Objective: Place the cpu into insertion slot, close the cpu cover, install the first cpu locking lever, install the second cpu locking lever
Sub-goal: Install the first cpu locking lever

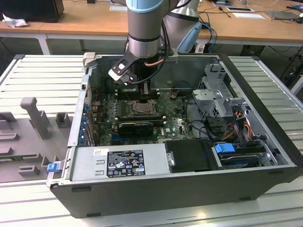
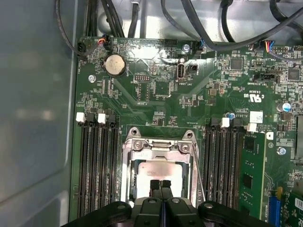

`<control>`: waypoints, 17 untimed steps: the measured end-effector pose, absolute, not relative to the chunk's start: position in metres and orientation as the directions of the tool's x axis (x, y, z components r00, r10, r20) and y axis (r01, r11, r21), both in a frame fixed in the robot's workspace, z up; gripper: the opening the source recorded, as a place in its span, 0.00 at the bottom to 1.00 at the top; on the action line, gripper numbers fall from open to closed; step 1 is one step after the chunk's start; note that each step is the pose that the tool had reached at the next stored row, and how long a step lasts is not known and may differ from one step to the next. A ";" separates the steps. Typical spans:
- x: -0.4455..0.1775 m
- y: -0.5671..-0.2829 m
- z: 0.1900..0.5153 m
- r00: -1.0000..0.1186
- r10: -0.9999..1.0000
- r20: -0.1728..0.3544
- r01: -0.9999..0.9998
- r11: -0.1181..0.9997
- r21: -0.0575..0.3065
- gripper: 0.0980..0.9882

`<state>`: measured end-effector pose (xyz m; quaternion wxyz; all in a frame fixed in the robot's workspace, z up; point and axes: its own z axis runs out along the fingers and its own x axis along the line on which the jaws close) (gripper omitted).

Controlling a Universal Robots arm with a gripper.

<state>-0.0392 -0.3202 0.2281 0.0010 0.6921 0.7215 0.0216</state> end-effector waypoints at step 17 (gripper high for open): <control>-0.039 -0.320 0.271 -0.042 0.999 0.028 0.999 0.041 0.032 0.01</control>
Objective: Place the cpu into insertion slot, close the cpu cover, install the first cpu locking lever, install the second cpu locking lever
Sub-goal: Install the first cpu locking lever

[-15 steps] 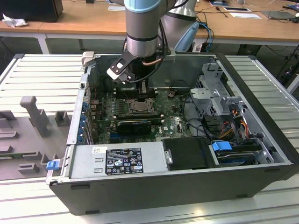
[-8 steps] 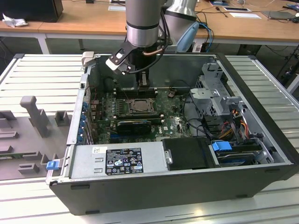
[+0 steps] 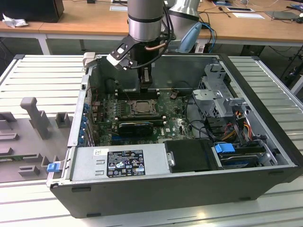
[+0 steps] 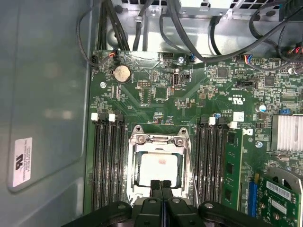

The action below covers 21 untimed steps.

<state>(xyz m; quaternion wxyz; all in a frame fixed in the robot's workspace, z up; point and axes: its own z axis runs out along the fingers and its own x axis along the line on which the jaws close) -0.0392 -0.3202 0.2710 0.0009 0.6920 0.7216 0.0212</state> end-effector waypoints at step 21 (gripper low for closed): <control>-0.039 -0.320 0.284 -0.415 0.909 0.028 0.910 0.414 0.030 0.01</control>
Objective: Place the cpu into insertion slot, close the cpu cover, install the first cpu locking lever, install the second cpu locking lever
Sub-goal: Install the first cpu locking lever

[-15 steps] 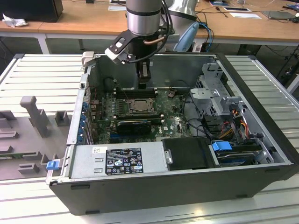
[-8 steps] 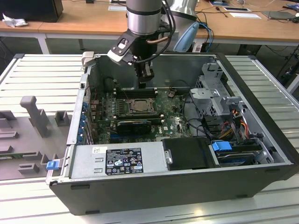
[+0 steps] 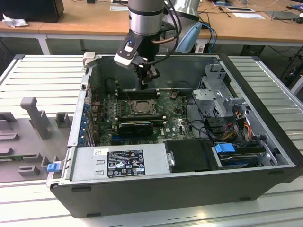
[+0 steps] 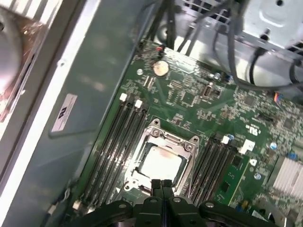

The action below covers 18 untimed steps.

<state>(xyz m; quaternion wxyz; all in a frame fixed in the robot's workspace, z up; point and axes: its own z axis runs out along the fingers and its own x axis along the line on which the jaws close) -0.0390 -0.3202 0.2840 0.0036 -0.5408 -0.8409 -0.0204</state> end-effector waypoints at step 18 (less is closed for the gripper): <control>-0.039 -0.320 0.284 -0.633 0.774 0.026 0.774 0.632 0.029 0.01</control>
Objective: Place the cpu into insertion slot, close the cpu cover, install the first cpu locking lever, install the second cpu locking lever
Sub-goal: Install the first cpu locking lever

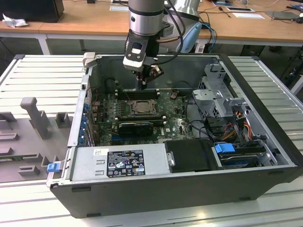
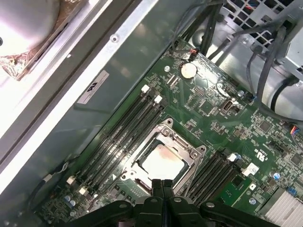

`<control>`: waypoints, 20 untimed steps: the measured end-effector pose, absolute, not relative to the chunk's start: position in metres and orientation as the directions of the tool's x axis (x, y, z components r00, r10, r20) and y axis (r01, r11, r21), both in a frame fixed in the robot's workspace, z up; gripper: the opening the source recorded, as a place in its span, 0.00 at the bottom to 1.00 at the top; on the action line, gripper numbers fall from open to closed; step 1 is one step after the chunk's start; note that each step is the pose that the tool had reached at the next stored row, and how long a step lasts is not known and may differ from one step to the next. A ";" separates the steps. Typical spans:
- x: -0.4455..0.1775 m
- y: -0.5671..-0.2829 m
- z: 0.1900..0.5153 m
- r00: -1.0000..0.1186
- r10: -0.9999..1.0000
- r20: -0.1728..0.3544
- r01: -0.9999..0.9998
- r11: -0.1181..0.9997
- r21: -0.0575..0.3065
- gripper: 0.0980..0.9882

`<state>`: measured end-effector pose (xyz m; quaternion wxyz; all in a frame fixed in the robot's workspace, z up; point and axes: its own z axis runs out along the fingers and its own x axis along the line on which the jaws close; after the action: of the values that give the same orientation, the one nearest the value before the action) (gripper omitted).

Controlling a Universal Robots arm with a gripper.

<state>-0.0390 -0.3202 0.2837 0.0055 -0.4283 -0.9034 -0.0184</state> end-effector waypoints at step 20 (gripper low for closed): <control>-0.039 -0.320 0.284 -0.739 0.673 0.026 0.674 0.738 0.029 0.01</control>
<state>-0.0391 -0.3202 0.2837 0.0069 -0.3612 -0.9323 -0.0180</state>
